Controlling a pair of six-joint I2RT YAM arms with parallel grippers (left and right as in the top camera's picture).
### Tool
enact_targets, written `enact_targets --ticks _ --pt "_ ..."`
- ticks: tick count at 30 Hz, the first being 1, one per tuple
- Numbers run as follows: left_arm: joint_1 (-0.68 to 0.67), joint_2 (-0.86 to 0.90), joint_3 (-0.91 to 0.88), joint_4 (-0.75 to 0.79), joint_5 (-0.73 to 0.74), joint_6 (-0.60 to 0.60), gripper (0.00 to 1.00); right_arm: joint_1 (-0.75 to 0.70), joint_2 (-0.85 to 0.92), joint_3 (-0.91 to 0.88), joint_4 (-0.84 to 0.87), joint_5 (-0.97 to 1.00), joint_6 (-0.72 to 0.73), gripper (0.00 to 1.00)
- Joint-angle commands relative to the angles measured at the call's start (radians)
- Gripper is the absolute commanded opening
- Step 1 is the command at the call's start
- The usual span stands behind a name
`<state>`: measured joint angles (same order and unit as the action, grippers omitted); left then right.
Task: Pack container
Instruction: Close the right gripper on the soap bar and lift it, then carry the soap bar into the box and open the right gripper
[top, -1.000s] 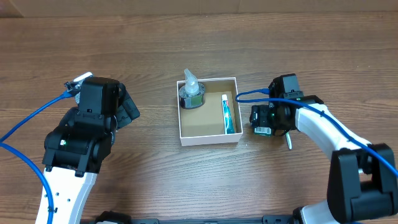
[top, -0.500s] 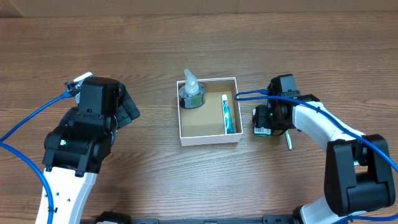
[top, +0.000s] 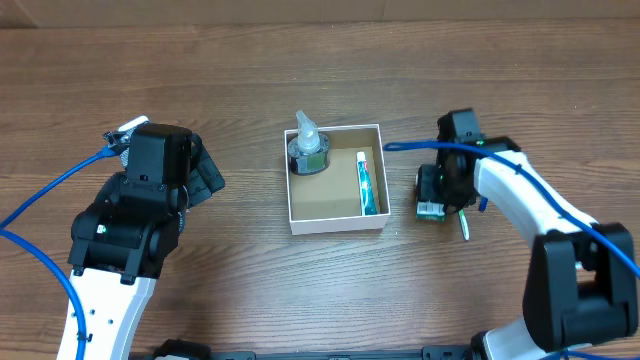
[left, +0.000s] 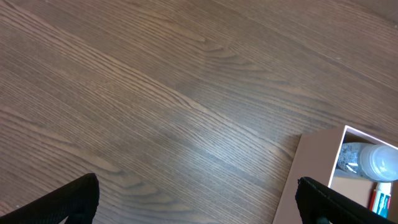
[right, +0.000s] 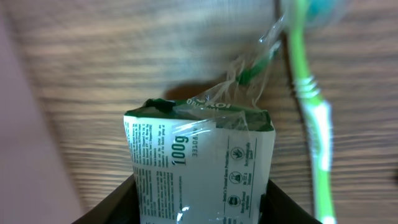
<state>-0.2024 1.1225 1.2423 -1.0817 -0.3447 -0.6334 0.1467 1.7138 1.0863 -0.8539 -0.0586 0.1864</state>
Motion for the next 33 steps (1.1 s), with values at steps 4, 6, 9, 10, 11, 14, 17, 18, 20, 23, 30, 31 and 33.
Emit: enact_targets --ticks 4,6,9,10,11,14,17,18,20,23,30,31,33 --pt "0.004 0.003 0.017 0.001 -0.009 0.001 1.0 0.005 -0.146 0.2 -0.134 0.01 0.009 0.4" --pt "0.004 0.003 0.017 0.001 -0.009 0.001 1.0 0.005 -0.166 0.237 -0.179 -0.016 0.009 0.4" --pt "0.004 0.003 0.017 0.001 -0.009 0.001 1.0 0.006 -0.197 0.263 -0.204 -0.092 0.011 0.4" --pt "0.004 0.003 0.017 0.001 -0.009 0.001 1.0 0.01 -0.207 0.263 -0.204 -0.106 0.024 0.4" --pt "0.004 0.003 0.017 0.001 -0.009 0.001 1.0 0.019 -0.219 0.263 -0.203 -0.121 0.036 0.4" --pt "0.004 0.003 0.017 0.001 -0.009 0.001 1.0 0.061 -0.23 0.263 -0.191 -0.13 0.059 0.4" --pt "0.004 0.003 0.017 0.001 -0.009 0.001 1.0 0.128 -0.23 0.263 -0.172 -0.13 0.089 0.4" --pt "0.004 0.003 0.017 0.001 -0.009 0.001 1.0 0.156 -0.23 0.263 -0.161 -0.129 0.096 0.4" --pt "0.004 0.003 0.017 0.001 -0.009 0.001 1.0 0.216 -0.23 0.263 -0.135 -0.126 0.113 0.4" --pt "0.004 0.003 0.017 0.001 -0.009 0.001 1.0 0.306 -0.23 0.263 -0.08 -0.117 0.163 0.41" --pt "0.004 0.003 0.017 0.001 -0.009 0.001 1.0 0.458 -0.212 0.262 0.016 -0.024 0.255 0.45" --pt "0.004 0.003 0.017 0.001 -0.009 0.001 1.0 0.475 -0.201 0.262 0.029 -0.021 0.26 0.45" --pt "0.004 0.003 0.017 0.001 -0.009 0.001 1.0 0.495 -0.183 0.262 0.042 -0.02 0.264 0.45"
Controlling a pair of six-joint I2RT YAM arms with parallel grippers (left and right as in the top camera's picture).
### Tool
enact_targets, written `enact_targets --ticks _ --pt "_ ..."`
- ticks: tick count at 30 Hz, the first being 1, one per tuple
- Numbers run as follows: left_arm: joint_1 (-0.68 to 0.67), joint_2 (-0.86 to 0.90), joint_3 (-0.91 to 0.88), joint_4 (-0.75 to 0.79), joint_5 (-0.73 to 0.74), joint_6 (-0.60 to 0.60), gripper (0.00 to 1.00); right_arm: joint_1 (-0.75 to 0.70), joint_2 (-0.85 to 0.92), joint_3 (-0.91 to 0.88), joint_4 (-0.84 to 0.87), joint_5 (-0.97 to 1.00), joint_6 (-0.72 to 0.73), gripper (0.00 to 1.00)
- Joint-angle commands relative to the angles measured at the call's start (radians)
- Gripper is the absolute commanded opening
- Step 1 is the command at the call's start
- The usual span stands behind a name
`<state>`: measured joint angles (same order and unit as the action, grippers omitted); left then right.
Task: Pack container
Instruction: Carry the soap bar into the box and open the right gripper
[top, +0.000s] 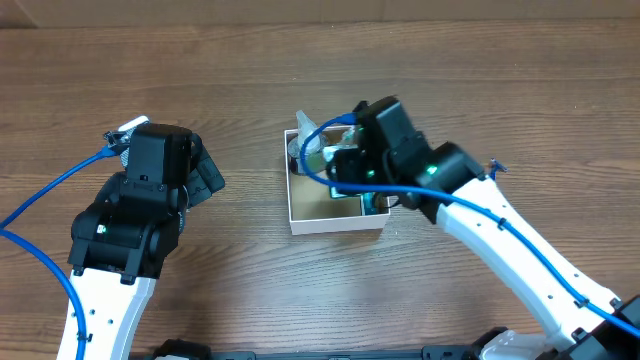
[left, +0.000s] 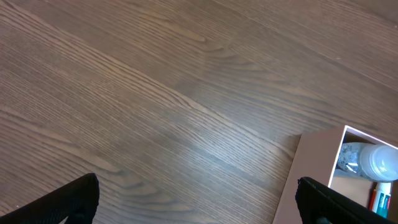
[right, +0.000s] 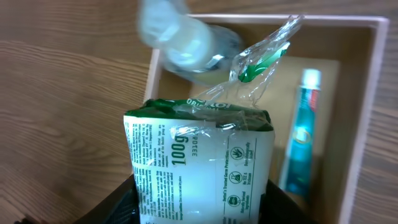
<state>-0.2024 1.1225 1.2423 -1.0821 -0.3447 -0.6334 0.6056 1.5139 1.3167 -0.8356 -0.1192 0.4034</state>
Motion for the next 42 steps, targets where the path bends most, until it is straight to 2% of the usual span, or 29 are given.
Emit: enact_targets --ticks 1,11,28,31,34,38,42 --pt "0.004 0.003 0.017 0.001 -0.009 0.001 1.0 0.044 0.027 0.031 0.028 0.04 0.052 0.45" --pt "0.004 0.003 0.017 0.001 -0.009 0.001 1.0 0.054 0.148 0.031 0.032 0.04 0.068 0.44" --pt "0.004 0.003 0.017 0.001 -0.009 0.001 1.0 0.088 0.211 0.031 0.023 0.04 0.065 0.44" --pt "0.004 0.003 0.017 0.001 -0.009 0.001 1.0 0.088 0.211 0.031 0.022 0.04 0.064 0.51" --pt "0.004 0.003 0.017 0.001 -0.009 0.001 1.0 0.088 0.211 0.032 0.019 0.034 0.063 0.63" --pt "0.004 0.003 0.017 0.001 -0.009 0.001 1.0 0.086 0.19 0.062 -0.022 0.021 0.034 0.7" --pt "0.004 0.003 0.017 0.001 -0.01 0.001 1.0 0.086 0.134 0.14 -0.136 0.109 0.035 0.72"
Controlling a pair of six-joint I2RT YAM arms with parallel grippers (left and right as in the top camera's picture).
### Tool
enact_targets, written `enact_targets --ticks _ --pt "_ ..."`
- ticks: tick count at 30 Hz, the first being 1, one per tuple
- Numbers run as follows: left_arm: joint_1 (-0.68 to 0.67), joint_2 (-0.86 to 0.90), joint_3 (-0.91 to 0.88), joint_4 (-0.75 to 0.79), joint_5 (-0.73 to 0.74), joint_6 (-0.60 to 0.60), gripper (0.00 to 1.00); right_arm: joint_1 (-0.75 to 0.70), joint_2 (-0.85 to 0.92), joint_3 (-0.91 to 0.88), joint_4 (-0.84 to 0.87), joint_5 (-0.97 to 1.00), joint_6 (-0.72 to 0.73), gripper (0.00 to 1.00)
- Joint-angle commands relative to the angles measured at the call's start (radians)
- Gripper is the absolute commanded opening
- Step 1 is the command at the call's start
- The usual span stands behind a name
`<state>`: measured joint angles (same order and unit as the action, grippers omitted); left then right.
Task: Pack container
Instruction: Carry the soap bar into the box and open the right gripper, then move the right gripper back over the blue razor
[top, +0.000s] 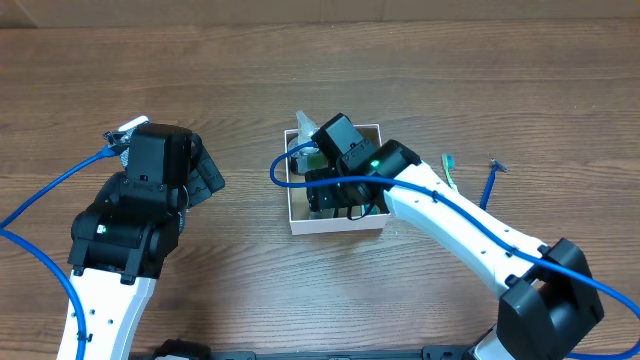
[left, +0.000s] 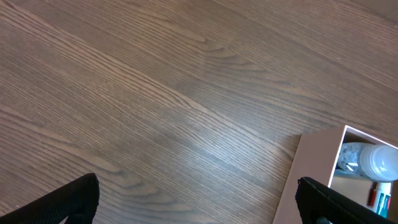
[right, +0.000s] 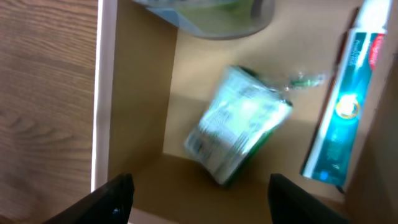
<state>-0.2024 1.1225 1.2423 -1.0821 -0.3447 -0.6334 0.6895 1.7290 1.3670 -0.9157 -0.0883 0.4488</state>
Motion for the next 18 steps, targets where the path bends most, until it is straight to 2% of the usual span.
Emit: enact_targets --ticks 1,5,8,13,18 --pt "0.004 0.003 0.017 0.001 -0.01 0.001 1.0 0.002 -0.101 0.115 -0.095 0.115 -0.01 0.72" --pt "0.004 0.003 0.017 0.001 -0.01 0.001 1.0 -0.003 -0.171 0.178 -0.227 0.253 -0.002 0.73" --pt "0.004 0.003 0.017 0.001 -0.009 0.001 1.0 -0.034 -0.226 0.182 -0.305 0.343 0.021 0.78" --pt "0.004 0.003 0.017 0.001 -0.009 0.001 1.0 -0.179 -0.292 0.182 -0.412 0.376 0.046 0.83" --pt "0.004 0.003 0.017 0.001 -0.009 0.001 1.0 -0.406 -0.324 0.182 -0.465 0.375 0.045 0.93"
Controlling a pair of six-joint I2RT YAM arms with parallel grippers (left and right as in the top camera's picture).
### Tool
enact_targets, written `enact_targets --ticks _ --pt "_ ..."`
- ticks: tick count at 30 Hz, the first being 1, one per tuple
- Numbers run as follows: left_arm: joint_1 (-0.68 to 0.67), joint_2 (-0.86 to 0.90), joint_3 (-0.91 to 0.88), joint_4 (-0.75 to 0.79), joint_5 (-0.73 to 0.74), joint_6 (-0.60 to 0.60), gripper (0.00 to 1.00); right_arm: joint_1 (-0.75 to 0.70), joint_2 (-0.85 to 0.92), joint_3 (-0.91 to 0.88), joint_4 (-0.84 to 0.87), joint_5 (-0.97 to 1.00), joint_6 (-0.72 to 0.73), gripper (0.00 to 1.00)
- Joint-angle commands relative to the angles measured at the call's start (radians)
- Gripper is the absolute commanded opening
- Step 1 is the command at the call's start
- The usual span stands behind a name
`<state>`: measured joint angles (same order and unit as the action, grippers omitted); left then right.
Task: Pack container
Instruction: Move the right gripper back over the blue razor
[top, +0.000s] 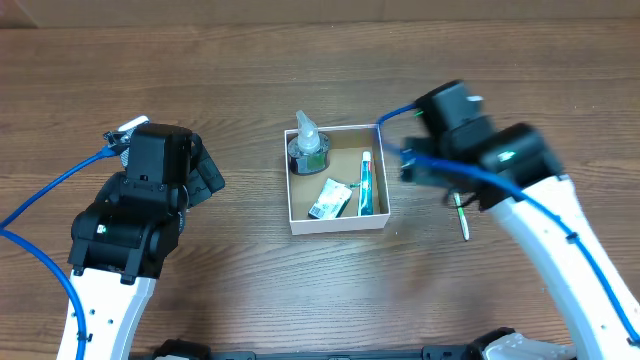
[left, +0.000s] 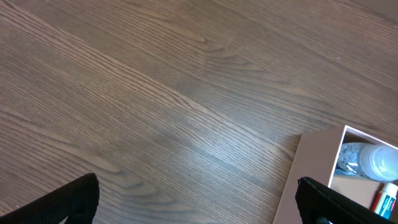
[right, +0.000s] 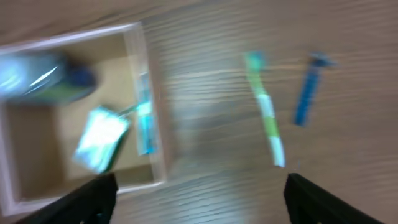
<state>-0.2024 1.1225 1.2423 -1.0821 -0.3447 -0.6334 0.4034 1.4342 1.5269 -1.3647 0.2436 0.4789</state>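
Observation:
A white cardboard box (top: 336, 224) sits mid-table. Inside it stand a clear bottle (top: 307, 148), a green-and-white soap packet (top: 328, 199) and a teal toothpaste tube (top: 366, 187). In the blurred right wrist view the box (right: 18, 193), the packet (right: 99, 138), a green toothbrush (right: 267, 121) and a blue razor (right: 306, 98) show. My right gripper (right: 198, 196) is open and empty, raised to the right of the box. My left gripper (left: 198, 200) is open over bare wood, left of the box (left: 311, 174).
The toothbrush (top: 460, 215) lies on the wood to the right of the box, partly under my right arm. A blue cable runs along each arm. Bare wooden table lies all around.
My right gripper was low inside the box over the soap packet. Now it is raised and right of the box, open. The packet lies in the box. The left arm is unchanged.
My right gripper was shut on the soap packet on the table right of the box, beside the toothbrush. Then it held the packet over the box. Then it was open with the packet lying inside. Now it is outside the box, near the toothbrush and razor.

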Motion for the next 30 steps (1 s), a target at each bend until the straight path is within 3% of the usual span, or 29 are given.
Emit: enact_targets --ticks 1,5,13,16,21,30 --pt "0.004 0.003 0.017 0.001 -0.009 0.001 1.0 -0.163 -0.029 0.022 -0.023 0.043 0.011 0.97" --pt "0.004 0.003 0.017 0.001 -0.009 0.001 1.0 -0.323 -0.026 0.009 -0.026 0.042 -0.028 1.0" --pt "0.004 0.003 0.017 0.001 -0.009 0.001 1.0 -0.488 -0.019 -0.059 0.037 0.015 -0.037 0.99" --pt "0.004 0.003 0.017 0.001 -0.01 0.001 1.0 -0.503 -0.017 -0.113 0.096 -0.005 -0.05 0.96" --pt "0.004 0.003 0.017 0.001 -0.009 0.001 1.0 -0.503 -0.017 -0.23 0.216 -0.005 -0.064 0.81" --pt "0.004 0.003 0.017 0.001 -0.01 0.001 1.0 -0.503 -0.017 -0.521 0.509 -0.042 -0.064 0.75"
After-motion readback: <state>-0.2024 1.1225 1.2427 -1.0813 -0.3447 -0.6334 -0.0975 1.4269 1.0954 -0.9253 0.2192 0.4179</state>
